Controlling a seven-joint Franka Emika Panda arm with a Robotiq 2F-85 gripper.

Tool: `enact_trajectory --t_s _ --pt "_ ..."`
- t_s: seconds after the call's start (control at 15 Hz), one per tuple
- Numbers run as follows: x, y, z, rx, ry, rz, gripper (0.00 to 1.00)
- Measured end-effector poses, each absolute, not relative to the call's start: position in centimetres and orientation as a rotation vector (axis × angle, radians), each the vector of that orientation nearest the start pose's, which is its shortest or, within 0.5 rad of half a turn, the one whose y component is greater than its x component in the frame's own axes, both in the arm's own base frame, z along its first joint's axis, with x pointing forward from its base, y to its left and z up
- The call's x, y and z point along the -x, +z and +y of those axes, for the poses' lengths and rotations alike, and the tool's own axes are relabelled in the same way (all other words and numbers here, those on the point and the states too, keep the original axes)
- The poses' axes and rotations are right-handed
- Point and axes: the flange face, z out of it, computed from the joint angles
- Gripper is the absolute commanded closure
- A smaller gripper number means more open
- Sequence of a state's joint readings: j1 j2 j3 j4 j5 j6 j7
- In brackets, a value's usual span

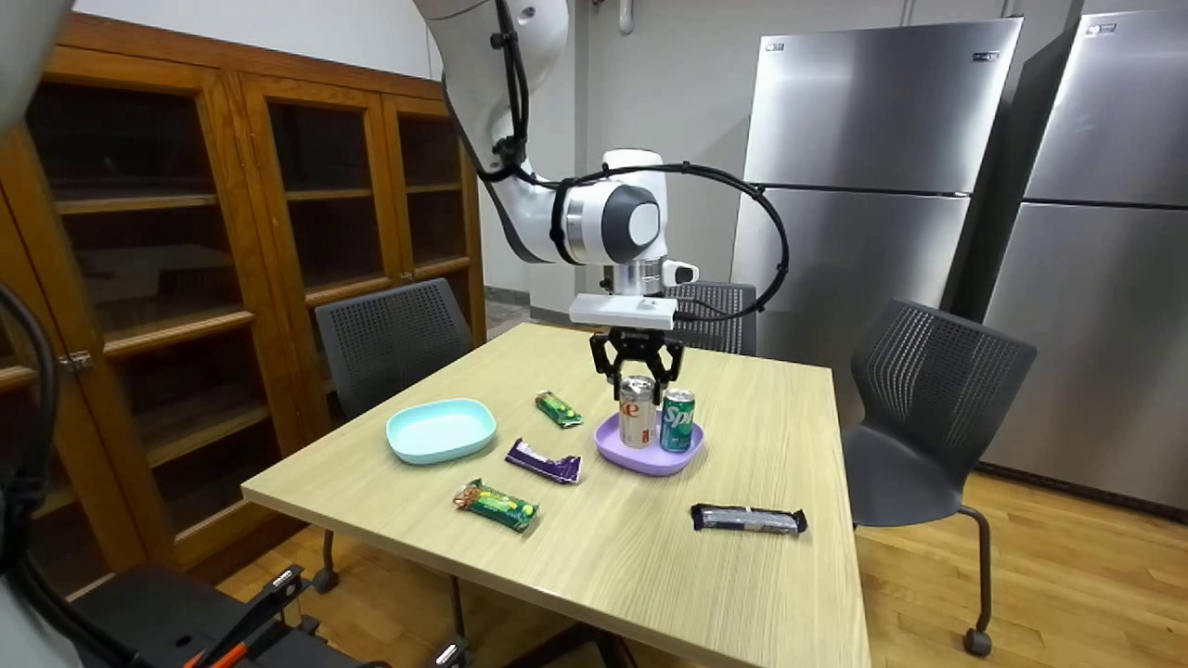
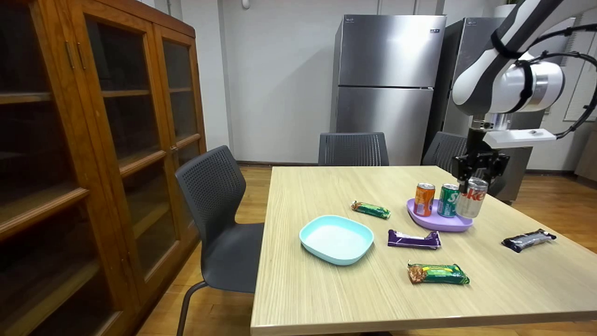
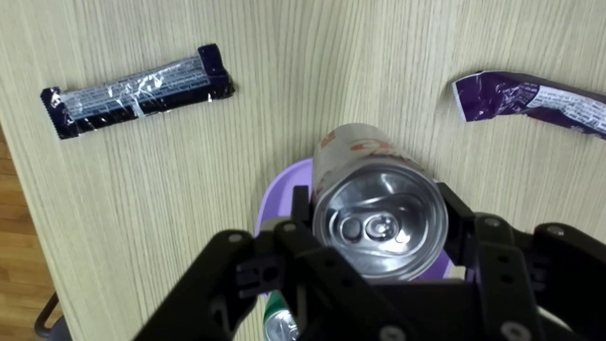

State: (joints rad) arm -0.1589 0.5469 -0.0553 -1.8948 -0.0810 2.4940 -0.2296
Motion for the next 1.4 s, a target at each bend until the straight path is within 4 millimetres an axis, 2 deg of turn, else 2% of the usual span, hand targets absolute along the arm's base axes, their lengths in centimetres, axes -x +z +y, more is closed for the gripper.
enact_trajectory --t_s 0.27,0.53,1.4 --pt "-65.1 21.0 -13.8 3.234 -0.078 -0.145 0.61" --pt "-66.8 20.5 -14.1 3.233 -0.043 -0.139 0.61" --pt "-68.6 20.3 -14.5 3.235 0.007 -0.12 0.61"
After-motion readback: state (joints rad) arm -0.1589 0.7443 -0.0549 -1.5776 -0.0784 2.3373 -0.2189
